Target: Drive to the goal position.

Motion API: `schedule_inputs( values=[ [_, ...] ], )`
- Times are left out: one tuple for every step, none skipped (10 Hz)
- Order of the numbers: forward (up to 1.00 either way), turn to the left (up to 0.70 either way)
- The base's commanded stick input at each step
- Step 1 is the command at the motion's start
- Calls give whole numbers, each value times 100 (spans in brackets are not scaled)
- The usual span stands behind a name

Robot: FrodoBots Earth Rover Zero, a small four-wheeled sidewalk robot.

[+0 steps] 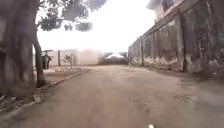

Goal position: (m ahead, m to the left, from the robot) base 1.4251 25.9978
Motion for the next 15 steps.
schedule_inputs(
  values=[
    [50,0],
    [50,0],
    [50,0],
    [50,0],
    [50,0],
    [50,0],
    [50,0],
    [50,0],
    [50,0],
    [50,0],
    [50,0],
    [50,0],
    [50,0],
    [50,0],
    [50,0]
  ],
)
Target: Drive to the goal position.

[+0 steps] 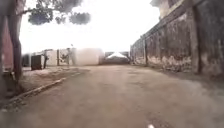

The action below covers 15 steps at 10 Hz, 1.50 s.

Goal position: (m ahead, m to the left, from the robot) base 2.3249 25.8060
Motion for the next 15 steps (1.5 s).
schedule_inputs(
  values=[
    [50,0],
    [50,0],
    [50,0],
    [50,0],
    [50,0],
    [50,0],
    [50,0],
    [50,0],
    [50,0],
    [50,0],
    [50,0],
    [50,0],
    [50,0],
    [50,0],
    [50,0]
  ],
)
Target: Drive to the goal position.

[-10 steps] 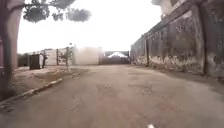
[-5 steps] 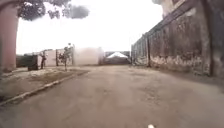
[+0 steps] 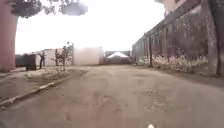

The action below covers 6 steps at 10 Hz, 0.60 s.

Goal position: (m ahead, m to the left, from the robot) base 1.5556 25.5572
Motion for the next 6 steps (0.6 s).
schedule_inputs(
  values=[
    [50,0],
    [50,0],
    [50,0],
    [50,0],
    [50,0],
    [50,0]
  ],
)
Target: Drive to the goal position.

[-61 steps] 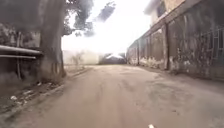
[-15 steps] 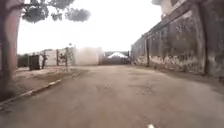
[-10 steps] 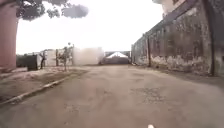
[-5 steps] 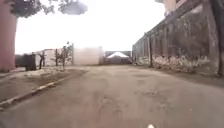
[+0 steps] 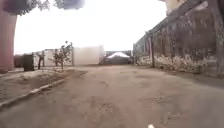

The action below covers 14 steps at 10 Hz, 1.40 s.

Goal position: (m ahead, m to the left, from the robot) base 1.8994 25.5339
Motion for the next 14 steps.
schedule_inputs(
  values=[
    [50,0],
    [50,0],
    [50,0],
    [50,0],
    [50,0],
    [50,0],
    [50,0],
    [50,0],
    [50,0],
    [50,0],
    [50,0],
    [50,0],
    [50,0],
    [50,0]
  ],
)
